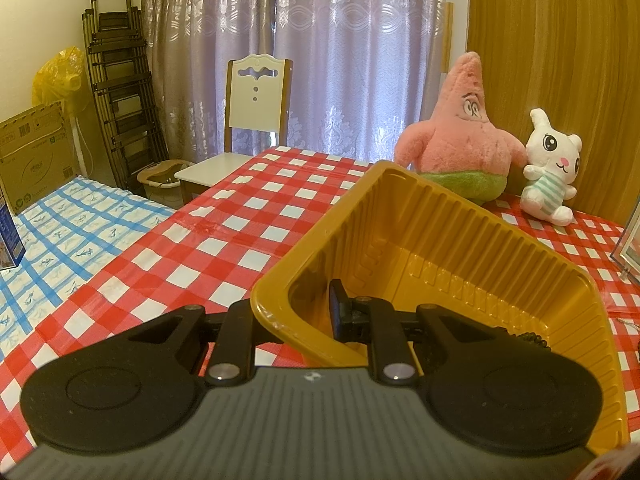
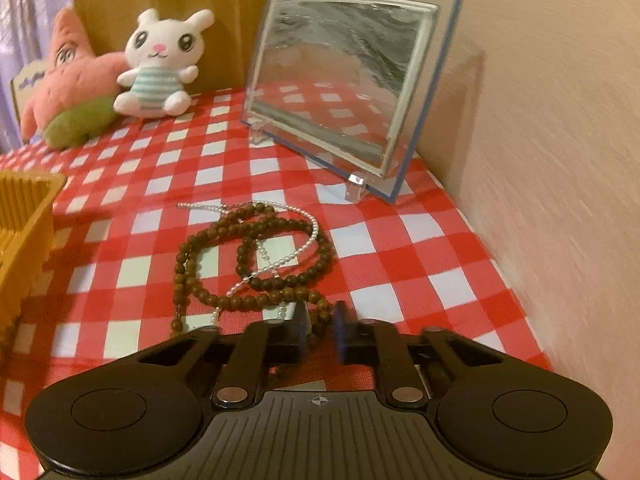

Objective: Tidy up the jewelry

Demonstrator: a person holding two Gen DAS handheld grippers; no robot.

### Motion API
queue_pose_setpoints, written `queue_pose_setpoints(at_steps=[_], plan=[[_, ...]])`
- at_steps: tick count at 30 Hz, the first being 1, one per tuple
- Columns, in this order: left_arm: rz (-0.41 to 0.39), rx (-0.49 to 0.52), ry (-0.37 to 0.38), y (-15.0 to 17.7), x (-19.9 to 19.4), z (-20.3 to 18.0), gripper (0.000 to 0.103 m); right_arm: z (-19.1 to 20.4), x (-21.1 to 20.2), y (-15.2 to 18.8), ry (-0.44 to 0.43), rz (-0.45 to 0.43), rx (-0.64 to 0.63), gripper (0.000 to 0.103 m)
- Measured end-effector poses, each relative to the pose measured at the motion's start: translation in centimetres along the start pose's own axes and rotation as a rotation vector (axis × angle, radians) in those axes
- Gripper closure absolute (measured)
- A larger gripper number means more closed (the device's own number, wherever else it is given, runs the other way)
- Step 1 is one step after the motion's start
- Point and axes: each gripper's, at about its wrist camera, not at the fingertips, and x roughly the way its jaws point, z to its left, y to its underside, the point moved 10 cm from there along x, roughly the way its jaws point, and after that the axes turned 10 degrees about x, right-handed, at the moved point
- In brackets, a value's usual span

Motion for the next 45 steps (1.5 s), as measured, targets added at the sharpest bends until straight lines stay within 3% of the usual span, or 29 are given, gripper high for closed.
queue_pose_setpoints(at_steps=[7,13,16,22,27,31,40,45], plan=[[0.000,0.000,0.000,0.0,0.0,0.0,0.086,0.6,-1.3,-0.9,-0.042,-0.047,0.020,0.097],[-0.002,0.004,0.000,0.0,0.0,0.1,0.086,4.3,-6.3,-2.5,-0.200,-0.158,0.021,0.097],[-0.001,0.004,0.001,0.0,0.0,0.1,0.086,7.0,-8.9,-2.0,-0.300,-0.166,0.000,0.097],[0.000,0.003,0.000,0.0,-0.1,0.1,0.086,11.9,-12.8,1.4,-0.484,-0.092,-0.094,0.097],[0.001,0.003,0.000,0.0,0.0,0.0,0.086,13.1,-14.4,4.2,-0.550,-0.010,-0.129,0.097],[0.000,0.003,0.002,0.0,-0.1,0.0,0.086,11.6,-14.1,4.6,-0.520,0.023,-0.091,0.097],[0.001,0.002,0.001,0.0,-0.1,0.0,0.086,2.6,-9.6,4.9,-0.224,0.102,0.126,0.096],[0.000,0.004,0.002,-0.1,-0.2,-0.3,0.086,0.8,-8.1,6.1,-0.177,0.186,0.151,0.096]])
